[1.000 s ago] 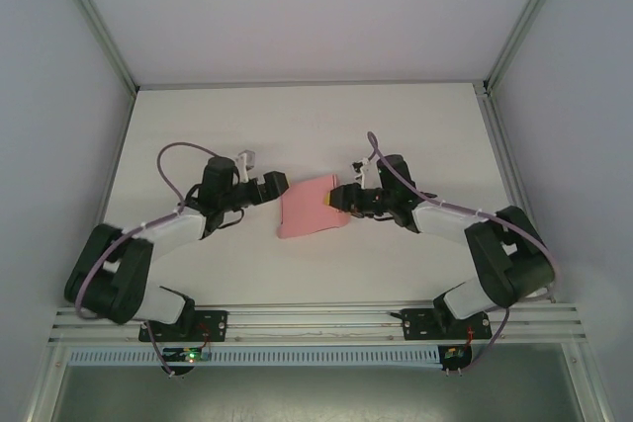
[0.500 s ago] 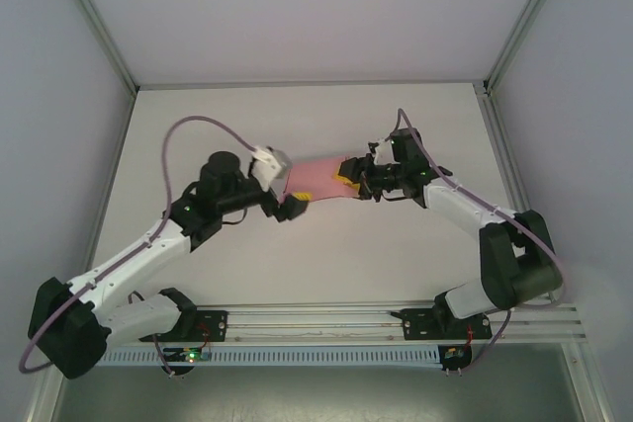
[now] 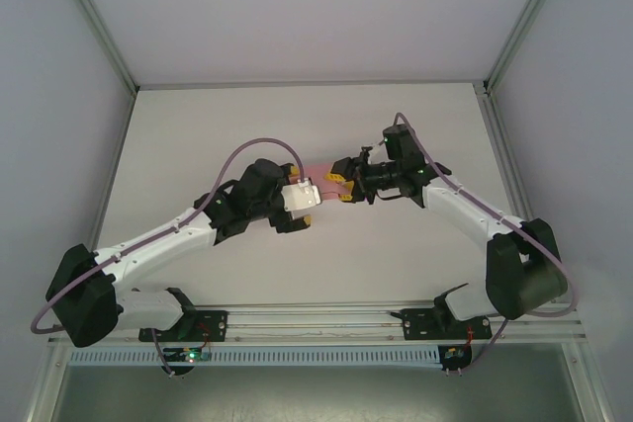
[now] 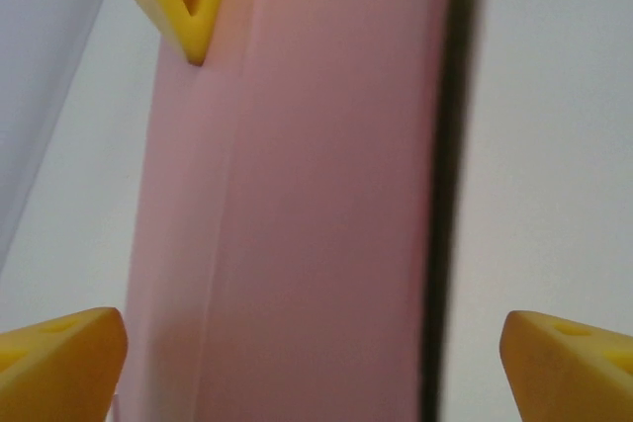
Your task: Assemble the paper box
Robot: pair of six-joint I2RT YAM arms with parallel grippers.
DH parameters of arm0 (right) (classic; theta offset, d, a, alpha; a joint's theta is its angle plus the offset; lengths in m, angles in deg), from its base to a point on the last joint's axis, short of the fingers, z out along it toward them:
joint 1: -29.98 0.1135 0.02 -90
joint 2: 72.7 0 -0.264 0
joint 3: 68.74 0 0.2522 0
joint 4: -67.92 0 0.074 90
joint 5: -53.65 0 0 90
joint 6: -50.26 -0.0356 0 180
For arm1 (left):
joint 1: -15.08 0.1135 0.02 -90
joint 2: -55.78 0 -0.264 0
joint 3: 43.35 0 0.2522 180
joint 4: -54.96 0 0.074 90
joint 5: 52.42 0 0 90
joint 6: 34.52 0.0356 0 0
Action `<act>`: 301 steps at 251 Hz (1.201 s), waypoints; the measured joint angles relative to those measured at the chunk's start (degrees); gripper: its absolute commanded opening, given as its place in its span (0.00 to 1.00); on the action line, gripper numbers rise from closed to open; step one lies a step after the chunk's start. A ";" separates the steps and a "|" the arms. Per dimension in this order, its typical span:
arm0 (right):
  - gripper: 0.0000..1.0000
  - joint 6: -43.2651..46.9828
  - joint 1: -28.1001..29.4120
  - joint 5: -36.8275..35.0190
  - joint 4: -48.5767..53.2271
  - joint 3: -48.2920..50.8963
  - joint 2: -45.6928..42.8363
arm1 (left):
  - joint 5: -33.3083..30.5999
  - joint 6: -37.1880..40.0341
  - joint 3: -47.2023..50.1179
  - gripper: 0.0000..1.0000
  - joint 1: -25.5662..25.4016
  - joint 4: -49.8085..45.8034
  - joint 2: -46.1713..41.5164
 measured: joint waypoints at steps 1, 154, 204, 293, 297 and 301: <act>0.31 -0.11 0.00 -0.02 0.00 -0.02 0.00 | -0.09 0.13 0.02 0.91 -0.02 0.02 0.00; 0.49 -7.52 0.39 -5.25 -1.70 3.37 -6.16 | -5.95 4.81 3.10 0.40 -1.09 7.65 -1.31; 0.98 -2.97 0.15 -7.06 -1.40 3.78 -9.86 | -5.07 3.37 2.43 0.37 -1.07 6.73 -1.53; 0.98 37.88 -2.67 -24.55 9.42 -0.39 -21.09 | 4.42 -2.80 -5.20 0.40 3.17 -14.16 4.17; 0.98 39.69 -2.69 -24.37 8.48 0.13 -21.79 | 5.07 -3.02 -5.35 0.40 3.43 -15.02 4.70; 0.98 41.20 -2.71 -24.15 7.30 0.74 -22.53 | 5.81 -3.26 -5.55 0.39 3.72 -16.17 5.35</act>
